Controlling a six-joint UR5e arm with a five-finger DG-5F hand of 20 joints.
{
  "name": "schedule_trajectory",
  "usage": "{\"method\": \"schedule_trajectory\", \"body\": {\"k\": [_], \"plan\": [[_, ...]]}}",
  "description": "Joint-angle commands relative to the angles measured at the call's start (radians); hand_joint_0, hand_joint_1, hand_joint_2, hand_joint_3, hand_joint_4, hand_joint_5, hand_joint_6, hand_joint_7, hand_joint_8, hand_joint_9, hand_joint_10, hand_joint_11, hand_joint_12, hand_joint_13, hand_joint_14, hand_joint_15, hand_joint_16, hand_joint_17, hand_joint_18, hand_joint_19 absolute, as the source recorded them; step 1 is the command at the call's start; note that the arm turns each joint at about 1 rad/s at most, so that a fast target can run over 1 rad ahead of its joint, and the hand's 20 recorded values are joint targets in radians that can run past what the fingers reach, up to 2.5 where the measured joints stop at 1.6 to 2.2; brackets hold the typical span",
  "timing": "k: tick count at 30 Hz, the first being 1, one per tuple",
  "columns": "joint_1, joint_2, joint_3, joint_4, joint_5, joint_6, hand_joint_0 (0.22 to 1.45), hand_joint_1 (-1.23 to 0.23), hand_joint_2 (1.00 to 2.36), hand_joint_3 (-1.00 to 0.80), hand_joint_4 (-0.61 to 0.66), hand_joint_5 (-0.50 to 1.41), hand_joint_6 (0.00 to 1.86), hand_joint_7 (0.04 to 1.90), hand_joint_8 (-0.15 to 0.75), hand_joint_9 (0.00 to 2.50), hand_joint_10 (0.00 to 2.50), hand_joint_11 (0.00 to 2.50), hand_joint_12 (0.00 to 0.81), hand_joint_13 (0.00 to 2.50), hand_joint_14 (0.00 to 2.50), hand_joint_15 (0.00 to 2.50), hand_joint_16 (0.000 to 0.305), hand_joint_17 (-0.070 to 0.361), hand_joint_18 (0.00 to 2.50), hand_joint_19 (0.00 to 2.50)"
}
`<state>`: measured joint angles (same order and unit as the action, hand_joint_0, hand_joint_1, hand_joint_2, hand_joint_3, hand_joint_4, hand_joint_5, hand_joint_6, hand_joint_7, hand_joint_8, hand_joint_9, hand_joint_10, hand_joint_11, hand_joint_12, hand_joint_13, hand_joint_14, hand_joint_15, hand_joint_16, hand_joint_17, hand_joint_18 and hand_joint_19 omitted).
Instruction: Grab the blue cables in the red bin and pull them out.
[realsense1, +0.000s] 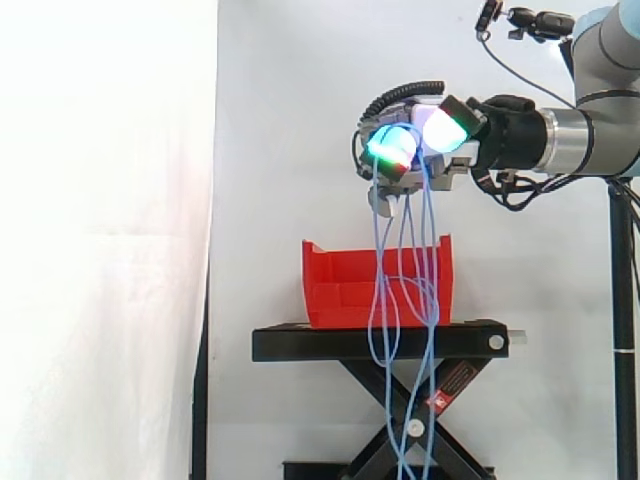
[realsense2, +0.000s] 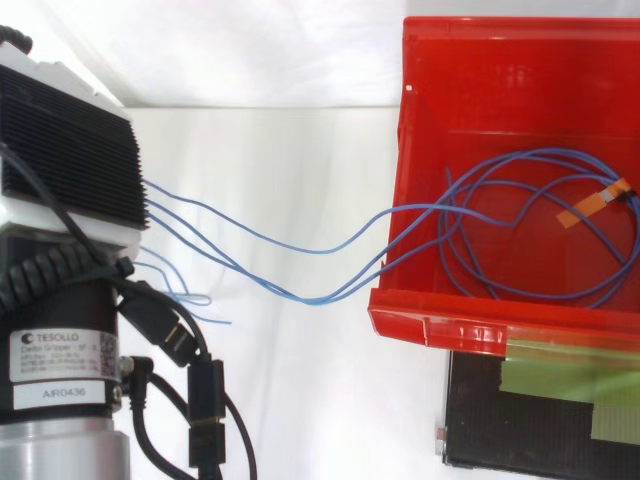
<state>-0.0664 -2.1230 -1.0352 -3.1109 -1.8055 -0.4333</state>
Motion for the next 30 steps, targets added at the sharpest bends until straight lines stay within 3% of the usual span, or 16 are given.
{"method": "schedule_trajectory", "body": {"k": [1,10,16,30], "plan": [[0.000,0.000,0.000,0.000,0.000,0.000,0.79,-0.91,1.00,-1.00,0.25,0.47,0.89,0.51,0.297,0.85,0.18,1.72,0.360,0.89,1.65,1.21,0.048,0.108,0.64,1.04],[0.000,0.000,0.000,0.000,0.000,0.000,0.67,-0.72,1.00,-1.00,0.28,0.65,0.67,0.59,0.324,0.96,0.25,1.64,0.390,0.96,1.76,1.12,0.054,0.122,0.72,1.02],[0.000,0.000,0.000,0.000,0.000,-0.002,0.66,-0.71,1.00,-1.00,0.28,0.70,0.63,0.62,0.320,1.01,0.24,1.65,0.388,0.99,1.76,1.11,0.054,0.122,0.75,1.02],[0.002,0.000,0.000,0.000,0.000,-0.002,0.90,-0.96,1.00,-1.00,0.21,0.71,0.82,0.62,0.266,1.06,0.12,1.78,0.343,1.02,1.54,1.30,0.043,0.096,0.73,1.04]]}}
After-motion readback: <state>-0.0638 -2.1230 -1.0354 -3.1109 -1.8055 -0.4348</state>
